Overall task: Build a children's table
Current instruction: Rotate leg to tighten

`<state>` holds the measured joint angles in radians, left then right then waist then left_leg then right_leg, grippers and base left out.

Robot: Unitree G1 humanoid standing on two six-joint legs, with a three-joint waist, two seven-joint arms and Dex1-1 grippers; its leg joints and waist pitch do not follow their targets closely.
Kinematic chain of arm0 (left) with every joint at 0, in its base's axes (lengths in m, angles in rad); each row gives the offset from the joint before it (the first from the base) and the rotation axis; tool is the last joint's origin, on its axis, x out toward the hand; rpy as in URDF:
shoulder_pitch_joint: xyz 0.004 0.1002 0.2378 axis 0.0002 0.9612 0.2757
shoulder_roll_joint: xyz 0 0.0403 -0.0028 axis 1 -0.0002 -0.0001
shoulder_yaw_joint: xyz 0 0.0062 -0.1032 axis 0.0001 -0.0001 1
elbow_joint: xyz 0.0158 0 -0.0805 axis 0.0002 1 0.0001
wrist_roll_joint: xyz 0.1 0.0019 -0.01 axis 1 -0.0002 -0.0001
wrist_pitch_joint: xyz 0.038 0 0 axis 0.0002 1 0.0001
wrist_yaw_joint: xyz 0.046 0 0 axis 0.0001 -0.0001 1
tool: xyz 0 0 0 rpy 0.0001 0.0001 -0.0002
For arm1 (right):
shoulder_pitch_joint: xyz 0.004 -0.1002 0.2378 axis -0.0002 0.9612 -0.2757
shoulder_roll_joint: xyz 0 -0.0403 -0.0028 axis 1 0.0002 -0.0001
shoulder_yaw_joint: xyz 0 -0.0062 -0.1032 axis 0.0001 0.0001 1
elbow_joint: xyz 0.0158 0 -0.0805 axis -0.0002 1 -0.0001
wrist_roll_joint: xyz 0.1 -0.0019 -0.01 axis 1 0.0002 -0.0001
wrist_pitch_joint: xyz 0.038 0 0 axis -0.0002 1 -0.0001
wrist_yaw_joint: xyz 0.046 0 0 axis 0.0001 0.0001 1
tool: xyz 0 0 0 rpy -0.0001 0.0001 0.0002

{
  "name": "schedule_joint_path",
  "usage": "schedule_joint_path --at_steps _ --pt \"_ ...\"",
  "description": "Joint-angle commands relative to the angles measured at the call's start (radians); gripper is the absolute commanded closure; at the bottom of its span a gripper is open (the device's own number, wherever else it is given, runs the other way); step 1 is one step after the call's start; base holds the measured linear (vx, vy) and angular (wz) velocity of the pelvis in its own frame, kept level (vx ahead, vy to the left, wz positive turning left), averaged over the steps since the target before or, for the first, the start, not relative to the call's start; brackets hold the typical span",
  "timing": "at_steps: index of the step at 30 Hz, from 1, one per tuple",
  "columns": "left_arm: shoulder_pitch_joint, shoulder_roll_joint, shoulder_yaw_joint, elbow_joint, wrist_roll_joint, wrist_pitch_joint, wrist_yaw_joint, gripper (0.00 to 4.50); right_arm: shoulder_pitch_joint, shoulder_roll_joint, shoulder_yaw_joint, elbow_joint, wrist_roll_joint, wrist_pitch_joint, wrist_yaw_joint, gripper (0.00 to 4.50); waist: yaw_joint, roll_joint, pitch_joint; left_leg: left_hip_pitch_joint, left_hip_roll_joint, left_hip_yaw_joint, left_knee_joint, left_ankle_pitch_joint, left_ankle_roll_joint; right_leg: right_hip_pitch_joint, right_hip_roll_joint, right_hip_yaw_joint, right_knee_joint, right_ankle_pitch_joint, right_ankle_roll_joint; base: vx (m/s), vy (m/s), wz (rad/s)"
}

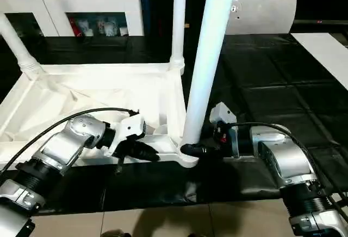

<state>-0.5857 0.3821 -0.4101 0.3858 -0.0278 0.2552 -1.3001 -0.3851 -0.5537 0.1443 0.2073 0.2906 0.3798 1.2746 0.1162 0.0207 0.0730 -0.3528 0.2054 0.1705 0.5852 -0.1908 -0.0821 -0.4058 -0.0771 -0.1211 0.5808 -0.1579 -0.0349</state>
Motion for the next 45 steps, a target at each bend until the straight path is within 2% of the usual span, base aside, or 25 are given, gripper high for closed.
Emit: schedule_joint_path --at_steps 1,6,9,10,11,12,13,14,15,16,17,19,20,21,22,23,24,30,32,35,37,40,41,43,45 --pt "0.004 -0.015 -0.011 -0.037 -0.022 -0.008 -0.018 4.50 0.013 0.005 -0.001 -0.026 0.041 0.019 0.026 2.40 -0.004 -0.012 -0.061 0.001 0.027 -0.004 -0.065 -0.167 0.087 0.059 -0.074 0.057 -0.080 -0.372 -0.137 0.000 0.000 0.00" --pt "0.013 -0.041 0.008 -0.043 -0.031 0.037 0.037 4.50 0.041 0.033 0.011 -0.039 0.037 0.027 0.002 2.49 -0.004 -0.011 -0.062 0.002 0.028 -0.004 -0.066 -0.166 0.084 0.058 -0.074 0.057 -0.082 -0.376 -0.133 0.000 0.000 0.00" --pt "0.013 -0.081 0.032 -0.064 -0.037 0.123 0.107 4.50 0.021 0.114 0.034 0.066 -0.040 -0.022 -0.136 2.49 -0.011 -0.013 -0.058 0.001 0.027 -0.004 -0.068 -0.187 0.074 0.056 -0.075 0.055 -0.086 -0.422 -0.122 0.000 0.000 0.00" --pt "0.010 -0.099 0.042 -0.066 -0.036 0.150 0.141 4.50 0.003 0.151 0.036 0.104 -0.074 -0.027 -0.219 2.50 -0.017 -0.008 -0.050 0.004 0.024 -0.006 -0.071 -0.217 0.061 0.051 -0.076 0.049 -0.096 -0.486 -0.111 0.000 0.000 0.00" --pt "0.005 -0.117 0.050 -0.066 -0.033 0.178 0.177 4.50 -0.031 0.202 0.027 0.171 -0.106 -0.031 -0.322 2.51 -0.029 -0.009 -0.046 0.009 0.018 -0.008 -0.069 -0.260 0.041 0.048 -0.075 0.041 -0.107 -0.568 -0.089 0.000 0.000 0.00" --pt "0.000 -0.131 0.057 -0.061 -0.029 0.196 0.208 4.50 -0.061 0.239 0.014 0.233 -0.119 -0.036 -0.390 2.51 -0.037 -0.012 -0.046 0.008 0.015 -0.012 -0.069 -0.272 0.031 0.053 -0.076 0.035 -0.111 -0.600 -0.072 -0.072 0.007 -0.16" --pt "-0.017 -0.179 0.081 -0.029 -0.023 0.239 0.291 4.50 -0.142 0.337 -0.025 0.391 -0.138 -0.045 -0.575 2.53 -0.056 -0.008 -0.046 0.001 0.013 -0.017 -0.068 -0.290 0.016 0.057 -0.078 0.026 -0.114 -0.637 -0.049 0.000 0.000 0.00" --pt "-0.026 -0.201 0.090 -0.009 -0.015 0.248 0.334 4.50 -0.177 0.382 -0.040 0.455 -0.145 -0.051 -0.663 2.53 -0.082 -0.007 -0.041 0.002 0.008 -0.024 -0.064 -0.340 0.004 0.055 -0.075 0.007 -0.129 -0.693 -0.013 -0.062 0.023 -0.21" --pt "-0.031 -0.214 0.096 0.002 -0.009 0.253 0.360 4.50 -0.197 0.408 -0.049 0.490 -0.149 -0.055 -0.716 2.53 -0.090 0.001 -0.043 0.007 0.009 -0.028 -0.061 -0.361 -0.002 0.053 -0.077 0.002 -0.133 -0.702 -0.004 -0.051 0.033 -0.18" --pt "-0.033 -0.222 0.099 0.009 -0.004 0.254 0.377 4.50 -0.205 0.421 -0.053 0.502 -0.151 -0.057 -0.743 2.53 -0.109 0.004 -0.042 0.005 0.012 -0.035 -0.063 -0.405 0.002 0.061 -0.076 -0.012 -0.143 -0.691 0.015 -0.051 0.033 -0.18" --pt "-0.039 -0.240 0.110 0.020 -0.001 0.258 0.411 4.50 -0.198 0.425 -0.059 0.474 -0.151 -0.043 -0.756 2.53 -0.120 0.017 -0.044 0.019 0.023 -0.041 -0.070 -0.447 0.014 0.064 -0.079 -0.016 -0.149 -0.622 0.001 0.000 0.000 0.00" --pt "-0.058 -0.290 0.140 0.047 0.003 0.265 0.499 4.50 -0.170 0.428 -0.073 0.378 -0.162 -0.011 -0.796 2.53 -0.124 0.016 -0.046 0.020 0.031 -0.045 -0.079 -0.474 0.025 0.069 -0.077 -0.017 -0.143 -0.523 -0.029 0.000 0.000 0.00" --pt "-0.058 -0.292 0.140 0.047 0.004 0.265 0.501 4.50 -0.168 0.428 -0.073 0.372 -0.167 -0.016 -0.801 2.53 -0.120 0.010 -0.049 0.026 0.025 -0.041 -0.076 -0.460 0.028 0.063 -0.081 -0.013 -0.144 -0.512 -0.044 0.000 0.000 0.00" --pt "-0.059 -0.294 0.140 0.046 0.004 0.265 0.502 4.50 -0.167 0.428 -0.073 0.368 -0.171 -0.019 -0.805 2.53 -0.119 0.007 -0.050 0.024 0.022 -0.039 -0.074 -0.446 0.032 0.062 -0.084 -0.011 -0.143 -0.514 -0.050 0.000 0.000 0.00" --pt "-0.057 -0.300 0.143 0.036 0.006 0.272 0.505 4.50 -0.161 0.435 -0.078 0.349 -0.174 -0.035 -0.801 2.53 -0.116 0.004 -0.050 0.013 0.019 -0.037 -0.075 -0.411 0.041 0.068 -0.088 -0.009 -0.139 -0.520 -0.051 0.000 0.000 0.00" --pt "-0.055 -0.298 0.141 0.027 0.012 0.271 0.500 4.50 -0.157 0.440 -0.087 0.337 -0.166 -0.045 -0.785 2.53 -0.111 0.007 -0.054 0.010 0.021 -0.036 -0.076 -0.383 0.046 0.069 -0.091 -0.005 -0.135 -0.507 -0.056 0.000 0.000 0.00" --pt "-0.055 -0.297 0.138 0.025 0.017 0.269 0.498 4.50 -0.160 0.444 -0.093 0.340 -0.159 -0.056 -0.780 2.00 -0.110 0.006 -0.054 0.009 0.022 -0.036 -0.076 -0.374 0.048 0.068 -0.092 -0.003 -0.135 -0.497 -0.060 0.000 0.000 0.00" --pt "-0.044 -0.258 0.117 0.024 0.044 0.224 0.469 4.50 -0.127 0.387 -0.084 0.265 -0.127 -0.049 -0.707 1.50 -0.097 0.008 -0.058 0.006 0.026 -0.031 -0.077 -0.330 0.057 0.069 -0.091 0.009 -0.121 -0.426 -0.098 0.000 0.000 0.00" --pt "-0.039 -0.234 0.104 0.023 0.051 0.201 0.440 4.50 -0.108 0.344 -0.076 0.229 -0.127 -0.051 -0.648 1.35 -0.078 0.003 -0.061 0.005 0.024 -0.023 -0.074 -0.279 0.071 0.068 -0.090 0.018 -0.113 -0.413 -0.107 0.000 0.000 0.00" --pt "-0.035 -0.207 0.093 0.025 0.056 0.170 0.404 4.50 -0.095 0.297 -0.069 0.203 -0.128 -0.061 -0.568 1.06 -0.065 0.001 -0.066 0.003 0.022 -0.018 -0.071 -0.226 0.082 0.070 -0.089 0.020 -0.109 -0.397 -0.108 0.000 0.000 0.00" --pt "-0.026 -0.168 0.071 0.011 0.051 0.140 0.335 4.50 -0.082 0.237 -0.063 0.170 -0.116 -0.074 -0.475 0.93 -0.049 0.000 -0.071 0.000 0.025 -0.017 -0.069 -0.167 0.093 0.073 -0.088 0.024 -0.100 -0.345 -0.116 0.000 0.000 0.00" --pt "-0.017 -0.140 0.053 -0.008 0.038 0.121 0.272 4.50 -0.075 0.193 -0.056 0.152 -0.111 -0.087 -0.417 0.64 -0.036 -0.001 -0.082 -0.012 0.027 -0.017 -0.060 -0.062 0.115 0.076 -0.085 0.031 -0.066 -0.182 -0.169 0.000 0.000 0.00" --pt "-0.016 -0.132 0.047 -0.009 0.038 0.111 0.259 4.50 -0.074 0.184 -0.054 0.148 -0.108 -0.084 -0.406 0.56 -0.030 -0.001 -0.086 -0.012 0.026 -0.016 -0.056 -0.034 0.130 0.075 -0.083 0.031 -0.059 -0.139 -0.183 0.000 0.000 0.00" --pt "-0.013 -0.103 0.031 -0.013 0.034 0.090 0.205 4.50 -0.066 0.134 -0.030 0.123 -0.110 -0.083 -0.335 0.51 -0.020 0.003 -0.085 -0.009 0.028 -0.015 -0.053 -0.016 0.148 0.071 -0.081 0.032 -0.052 -0.100 -0.202 0.000 0.000 0.00" --pt "-0.016 -0.078 0.020 -0.004 0.036 0.071 0.166 4.50 -0.053 0.090 -0.012 0.098 -0.099 -0.092 -0.249 0.51 -0.015 0.002 -0.083 -0.008 0.031 -0.013 -0.052 -0.019 0.164 0.069 -0.078 0.033 -0.050 -0.085 -0.212 0.000 0.000 0.00"
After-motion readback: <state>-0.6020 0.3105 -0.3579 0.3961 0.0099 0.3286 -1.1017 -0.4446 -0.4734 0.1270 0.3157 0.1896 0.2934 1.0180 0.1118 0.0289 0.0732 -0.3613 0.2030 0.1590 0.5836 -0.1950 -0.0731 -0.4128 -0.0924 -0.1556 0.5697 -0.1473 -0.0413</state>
